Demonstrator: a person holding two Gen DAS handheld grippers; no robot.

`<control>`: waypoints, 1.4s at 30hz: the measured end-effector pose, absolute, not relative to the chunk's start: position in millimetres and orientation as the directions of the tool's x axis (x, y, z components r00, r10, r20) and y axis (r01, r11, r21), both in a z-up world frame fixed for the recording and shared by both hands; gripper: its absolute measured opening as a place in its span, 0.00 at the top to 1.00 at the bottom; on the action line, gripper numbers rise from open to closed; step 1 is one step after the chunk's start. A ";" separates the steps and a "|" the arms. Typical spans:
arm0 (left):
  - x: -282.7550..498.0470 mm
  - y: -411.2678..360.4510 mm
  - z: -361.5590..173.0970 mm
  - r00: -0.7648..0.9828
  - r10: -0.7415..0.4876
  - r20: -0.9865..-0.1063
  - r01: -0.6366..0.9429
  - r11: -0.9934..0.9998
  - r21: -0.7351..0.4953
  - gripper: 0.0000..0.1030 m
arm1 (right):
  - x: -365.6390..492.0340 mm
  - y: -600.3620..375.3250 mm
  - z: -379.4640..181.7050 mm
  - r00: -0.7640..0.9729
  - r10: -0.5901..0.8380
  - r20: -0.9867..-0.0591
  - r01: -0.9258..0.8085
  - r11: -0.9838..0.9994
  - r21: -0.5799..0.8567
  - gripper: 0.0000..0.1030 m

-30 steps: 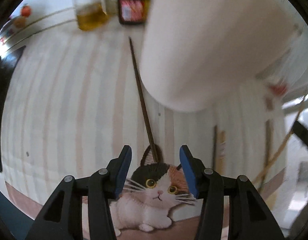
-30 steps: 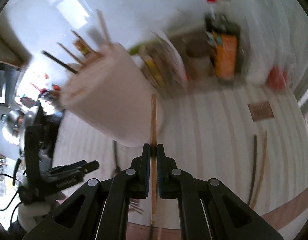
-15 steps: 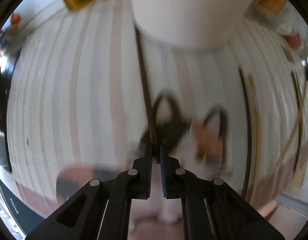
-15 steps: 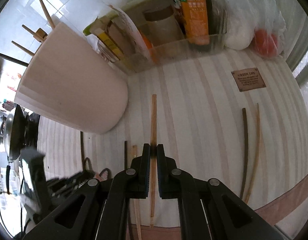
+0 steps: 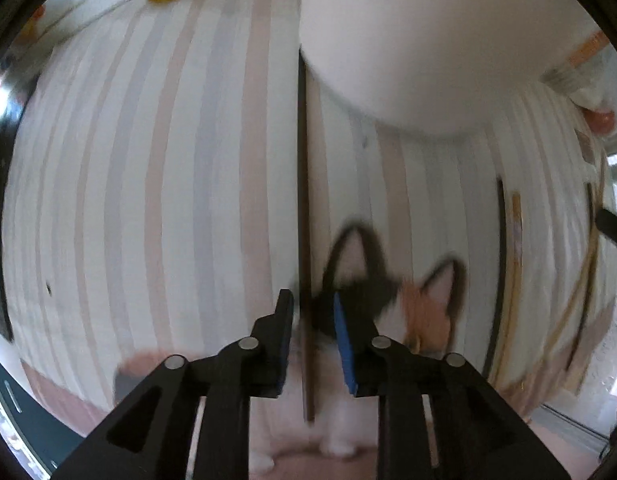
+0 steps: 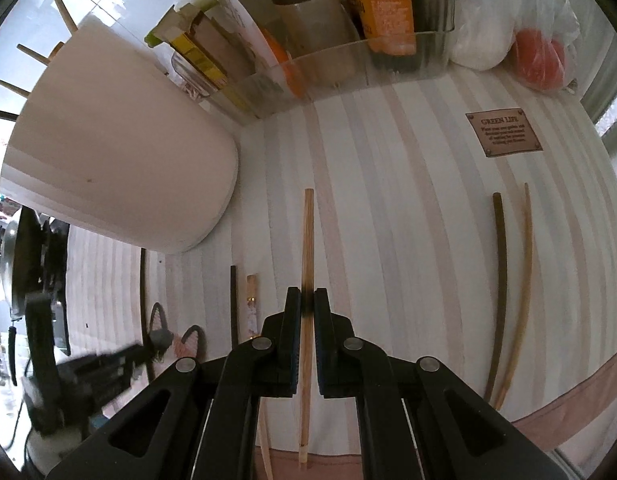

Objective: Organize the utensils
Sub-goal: 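Lift both chopsticks and carry them toward the cream utensil holder, then lower both held chopsticks upright into the holder's slotted top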

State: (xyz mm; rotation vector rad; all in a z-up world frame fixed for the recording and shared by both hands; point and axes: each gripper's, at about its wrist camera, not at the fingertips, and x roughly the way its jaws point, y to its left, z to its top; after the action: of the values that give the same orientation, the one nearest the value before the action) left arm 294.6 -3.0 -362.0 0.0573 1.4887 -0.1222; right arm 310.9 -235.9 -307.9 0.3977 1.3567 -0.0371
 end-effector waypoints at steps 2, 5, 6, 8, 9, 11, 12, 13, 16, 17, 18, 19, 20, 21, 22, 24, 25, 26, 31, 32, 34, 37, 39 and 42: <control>304.8 -8.5 -364.3 0.090 -0.009 -0.996 0.127 0.992 0.002 0.77 | 312.8 -234.5 -309.9 0.219 0.197 -0.956 0.257 0.933 0.251 0.94; 317.6 -13.9 -367.3 0.114 -0.004 -0.993 0.150 0.989 0.014 0.80 | 315.5 -232.1 -312.7 0.213 0.193 -0.958 0.258 0.935 0.245 0.94; 318.7 -15.2 -368.2 0.115 -0.008 -0.993 0.155 0.988 0.010 0.82 | 316.4 -231.4 -314.0 0.211 0.193 -0.958 0.259 0.934 0.246 0.94; 316.8 -18.3 -368.6 0.128 0.009 -0.992 0.177 0.984 0.032 0.96 | 317.9 -229.7 -315.3 0.209 0.194 -0.958 0.260 0.934 0.246 0.94; 318.0 -14.9 -368.7 0.128 0.008 -0.992 0.177 0.984 0.031 0.96 | 318.1 -228.7 -315.6 0.209 0.193 -0.959 0.258 0.935 0.244 0.94; 317.7 -8.7 -366.0 0.131 0.010 -0.991 0.176 0.984 0.033 0.96 | 318.1 -226.6 -314.8 0.211 0.197 -0.958 0.253 0.935 0.248 0.94; 318.6 0.6 -360.6 0.131 0.006 -0.991 0.171 0.985 0.028 0.97 | 317.4 -226.3 -313.9 0.212 0.196 -0.957 0.251 0.936 0.247 0.94; 312.1 6.0 -360.0 0.130 -0.002 -0.991 0.157 0.987 0.019 0.97 | 316.9 -224.8 -312.2 0.217 0.196 -0.956 0.248 0.936 0.249 0.94; 299.5 32.3 -351.9 0.150 -0.014 -0.989 0.118 0.993 0.004 0.97 | 316.3 -221.9 -306.4 0.232 0.202 -0.952 0.238 0.937 0.257 0.94; 296.9 42.1 -348.9 0.162 -0.019 -0.987 0.102 0.995 -0.002 0.97 | 316.1 -219.7 -302.2 0.245 0.206 -0.947 0.231 0.937 0.264 0.94; 293.8 46.6 -343.8 0.177 -0.019 -0.984 0.093 0.996 -0.002 0.97 | 316.3 -217.9 -299.4 0.252 0.208 -0.945 0.225 0.938 0.266 0.94; 288.6 52.3 -338.1 0.193 -0.017 -0.981 0.085 0.996 -0.001 0.97 | 316.9 -215.0 -295.1 0.263 0.212 -0.941 0.212 0.939 0.270 0.94; 284.4 56.8 -330.0 0.212 -0.019 -0.977 0.071 0.997 -0.004 0.97 | 317.3 -211.7 -289.3 0.275 0.213 -0.938 0.201 0.941 0.273 0.94; 281.7 60.6 -321.6 0.233 -0.020 -0.972 0.062 0.998 -0.006 0.97 | 317.8 -208.3 -284.2 0.286 0.215 -0.934 0.189 0.943 0.274 0.94; 278.9 63.7 -312.2 0.256 -0.022 -0.966 0.057 0.998 -0.008 0.97 | 318.5 -204.8 -278.6 0.295 0.216 -0.931 0.174 0.946 0.274 0.94; 276.3 68.8 -293.5 0.291 -0.037 -0.956 0.046 0.999 -0.024 0.97 | 318.5 -199.0 -267.3 0.317 0.221 -0.922 0.153 0.948 0.279 0.94; 274.9 70.7 -281.9 0.317 -0.040 -0.948 0.045 0.999 -0.028 0.97 | 319.0 -196.0 -260.9 0.329 0.224 -0.917 0.140 0.949 0.282 0.94; 268.2 71.4 -271.0 0.336 -0.046 -0.941 0.043 0.999 -0.033 0.97 | 319.8 -191.9 -252.1 0.345 0.227 -0.911 0.124 0.951 0.284 0.94; 264.6 56.6 -213.3 0.452 -0.066 -0.890 0.036 0.998 -0.056 0.97 | 322.1 -180.0 -217.6 0.408 0.244 -0.880 0.075 0.951 0.299 0.94; 280.1 49.1 -198.9 0.473 -0.070 -0.878 0.034 0.998 -0.061 0.97 | 323.3 -177.6 -208.1 0.423 0.251 -0.871 0.062 0.951 0.304 0.94; 277.8 50.1 -175.6 0.514 -0.083 -0.854 0.040 0.997 -0.073 0.97 | 327.4 -175.5 -194.7 0.446 0.258 -0.857 0.047 0.949 0.310 0.94; 282.9 49.4 -146.5 0.568 -0.093 -0.818 0.047 0.996 -0.081 0.97 | 333.3 -172.4 -170.6 0.485 0.274 -0.830 0.016 0.947 0.322 0.94; 288.7 50.9 -131.8 0.595 -0.100 -0.797 0.053 0.995 -0.086 0.97 | 336.0 -169.6 -155.7 0.508 0.283 -0.814 -0.003 0.945 0.326 0.94; 294.5 49.8 -108.7 0.632 -0.111 -0.767 0.060 0.994 -0.094 0.97 | 341.4 -167.8 -128.6 0.553 0.292 -0.780 -0.033 0.943 0.330 0.94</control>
State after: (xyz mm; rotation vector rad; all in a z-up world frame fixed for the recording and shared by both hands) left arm 294.5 49.8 -108.7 -0.0613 0.8809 -0.0976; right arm 341.4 -167.8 -128.6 0.2924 0.9689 0.1952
